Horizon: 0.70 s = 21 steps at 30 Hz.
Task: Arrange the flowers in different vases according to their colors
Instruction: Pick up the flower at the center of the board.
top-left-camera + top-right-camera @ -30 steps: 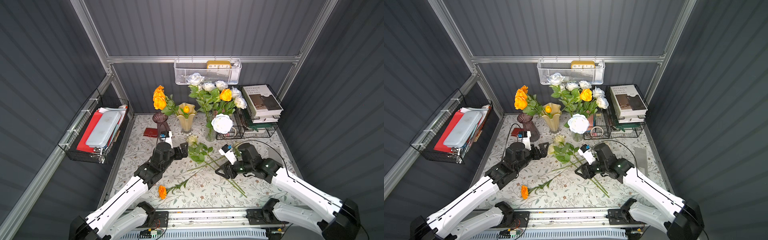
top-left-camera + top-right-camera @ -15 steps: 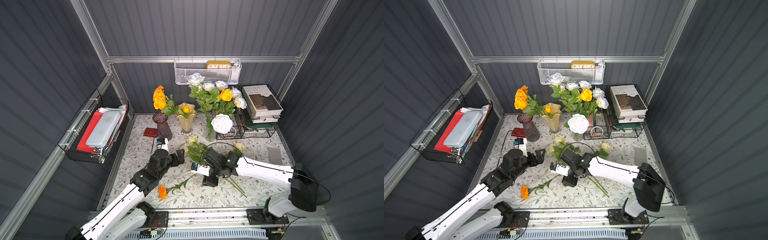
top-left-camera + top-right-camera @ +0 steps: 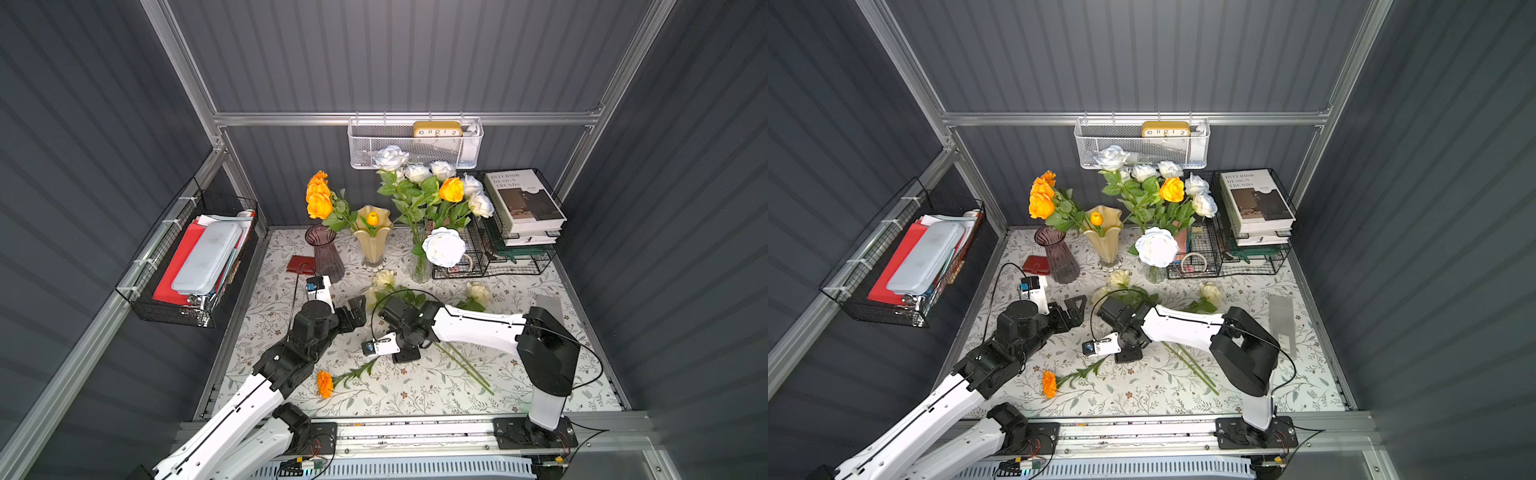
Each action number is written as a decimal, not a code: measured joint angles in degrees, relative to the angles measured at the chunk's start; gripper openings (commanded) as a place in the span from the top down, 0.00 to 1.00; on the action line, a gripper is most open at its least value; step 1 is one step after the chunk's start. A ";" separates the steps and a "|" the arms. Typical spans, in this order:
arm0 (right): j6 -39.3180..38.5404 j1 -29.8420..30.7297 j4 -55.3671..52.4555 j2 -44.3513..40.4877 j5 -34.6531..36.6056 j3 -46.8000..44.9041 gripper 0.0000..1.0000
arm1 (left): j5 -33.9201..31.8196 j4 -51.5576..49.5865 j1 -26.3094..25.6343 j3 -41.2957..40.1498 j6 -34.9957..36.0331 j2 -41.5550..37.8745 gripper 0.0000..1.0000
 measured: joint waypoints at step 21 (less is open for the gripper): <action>-6.91 0.59 0.46 11.43 -2.56 9.16 0.60 | -1.25 -0.04 -0.02 0.00 0.00 -1.36 0.01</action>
